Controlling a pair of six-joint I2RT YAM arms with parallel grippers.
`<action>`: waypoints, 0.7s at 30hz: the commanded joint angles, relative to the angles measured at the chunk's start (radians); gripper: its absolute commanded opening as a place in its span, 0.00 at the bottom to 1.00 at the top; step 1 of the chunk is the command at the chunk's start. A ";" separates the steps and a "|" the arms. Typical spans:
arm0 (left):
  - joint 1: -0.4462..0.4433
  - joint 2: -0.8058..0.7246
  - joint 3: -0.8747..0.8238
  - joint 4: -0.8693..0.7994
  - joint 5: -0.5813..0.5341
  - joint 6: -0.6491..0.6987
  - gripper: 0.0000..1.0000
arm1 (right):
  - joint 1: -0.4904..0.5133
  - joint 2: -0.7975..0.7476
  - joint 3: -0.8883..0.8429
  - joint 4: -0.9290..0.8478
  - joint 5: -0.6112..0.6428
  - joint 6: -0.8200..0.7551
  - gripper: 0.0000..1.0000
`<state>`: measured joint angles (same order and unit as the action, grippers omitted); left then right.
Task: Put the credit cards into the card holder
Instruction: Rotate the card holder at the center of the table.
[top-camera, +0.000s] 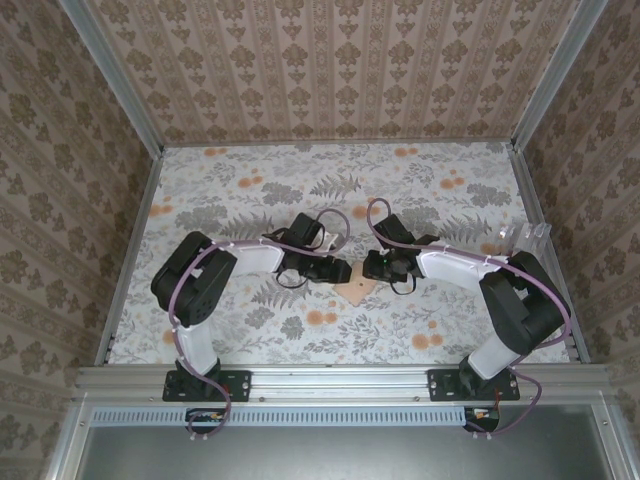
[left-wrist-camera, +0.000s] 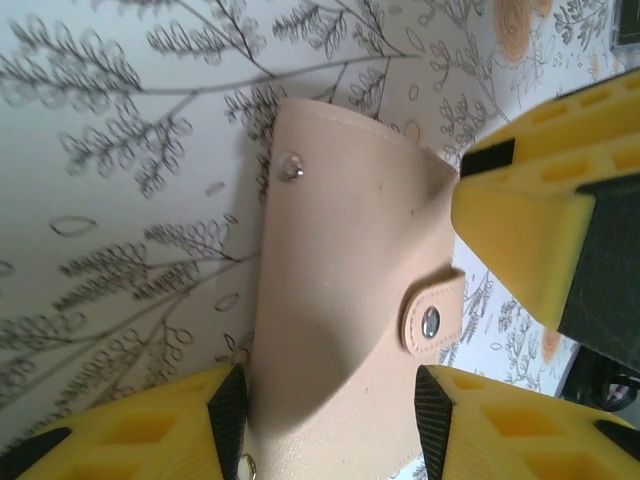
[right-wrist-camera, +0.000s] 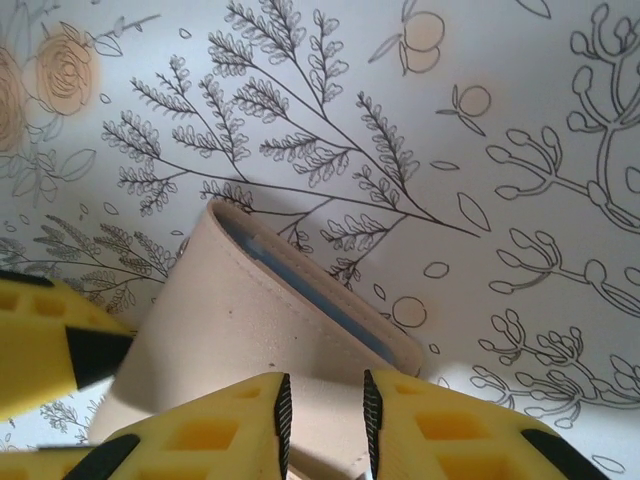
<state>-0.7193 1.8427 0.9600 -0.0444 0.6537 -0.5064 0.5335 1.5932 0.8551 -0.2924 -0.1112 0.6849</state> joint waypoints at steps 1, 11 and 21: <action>-0.018 -0.043 -0.029 0.045 0.031 -0.046 0.50 | -0.004 -0.001 0.007 0.010 0.010 0.008 0.29; -0.026 -0.047 -0.066 0.100 -0.003 -0.088 0.49 | -0.003 -0.105 -0.072 -0.071 0.056 0.066 0.32; -0.022 -0.013 -0.057 0.104 -0.041 -0.092 0.54 | 0.002 -0.003 -0.056 0.000 -0.030 0.081 0.22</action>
<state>-0.7399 1.8236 0.9077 0.0422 0.6521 -0.5949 0.5339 1.5608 0.7826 -0.2977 -0.1146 0.7528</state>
